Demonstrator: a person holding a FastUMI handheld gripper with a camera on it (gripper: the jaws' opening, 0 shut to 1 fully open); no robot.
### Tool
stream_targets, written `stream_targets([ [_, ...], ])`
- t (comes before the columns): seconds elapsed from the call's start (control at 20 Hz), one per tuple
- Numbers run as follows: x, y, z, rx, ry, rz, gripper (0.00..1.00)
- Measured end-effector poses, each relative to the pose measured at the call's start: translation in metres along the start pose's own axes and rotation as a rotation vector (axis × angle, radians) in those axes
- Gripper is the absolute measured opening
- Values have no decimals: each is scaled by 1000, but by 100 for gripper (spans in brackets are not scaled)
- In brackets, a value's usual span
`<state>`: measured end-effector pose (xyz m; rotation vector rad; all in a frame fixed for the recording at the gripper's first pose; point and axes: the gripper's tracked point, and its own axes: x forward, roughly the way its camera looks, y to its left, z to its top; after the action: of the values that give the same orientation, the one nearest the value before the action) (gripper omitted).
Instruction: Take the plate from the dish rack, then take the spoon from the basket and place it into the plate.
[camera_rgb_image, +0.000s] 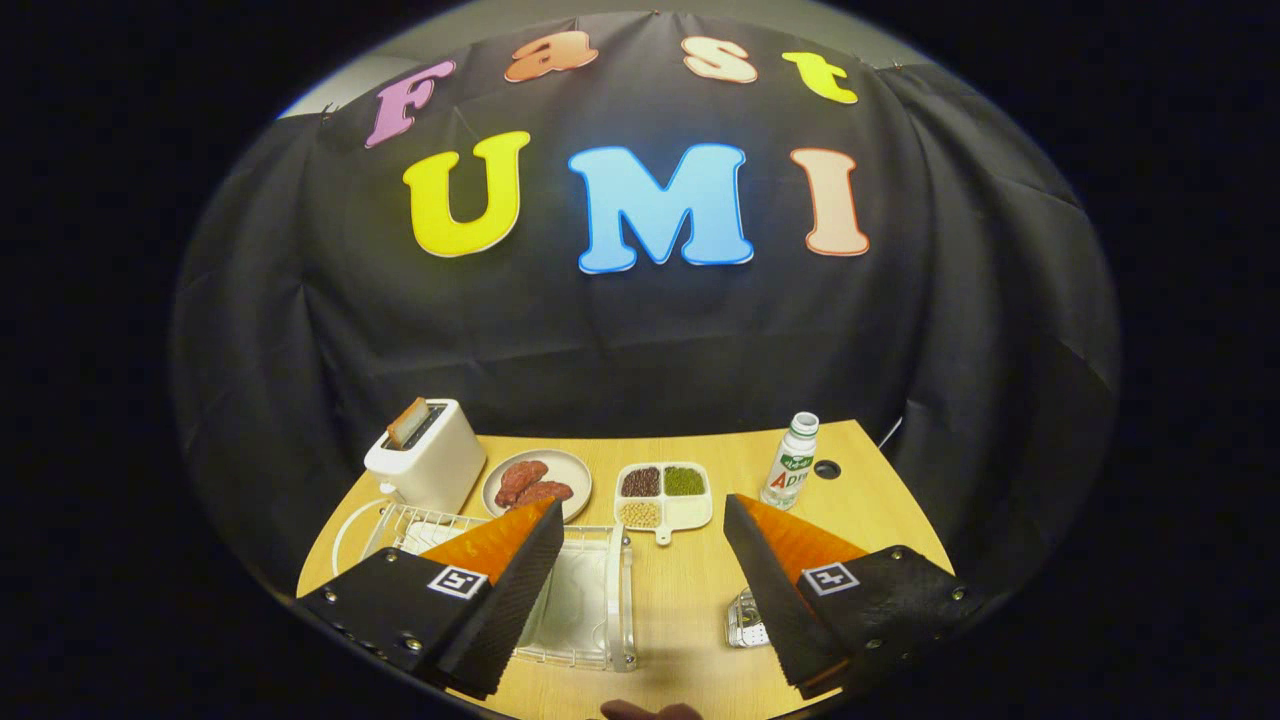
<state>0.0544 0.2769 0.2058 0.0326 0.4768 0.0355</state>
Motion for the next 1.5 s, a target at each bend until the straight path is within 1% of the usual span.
stream_targets([
  [0.25, 14, 24, -24, 10, 185, -4, 99],
  [0.4, 20, 44, -35, 45, 278, 12, 99],
  [0.5, 23, 49, -43, 25, 326, -12, 99],
  [0.75, 40, 67, -56, -5, 402, -46, 99],
  [0.9, 50, 72, -70, 7, 452, -67, 99],
  [1.05, 57, 74, -82, 20, 501, -109, 99],
  [1.15, 62, 79, -89, 16, 515, -115, 83],
  [1.2, 64, 79, -92, 3, 529, -132, 79],
  [1.3, 68, 77, -95, -5, 545, -166, 78],
  [1.4, 77, 74, -110, 11, 563, -192, 41],
  [1.45, 74, 68, -106, 22, 558, -218, 32],
  [1.5, 80, 71, -105, 54, 546, -226, 21],
])
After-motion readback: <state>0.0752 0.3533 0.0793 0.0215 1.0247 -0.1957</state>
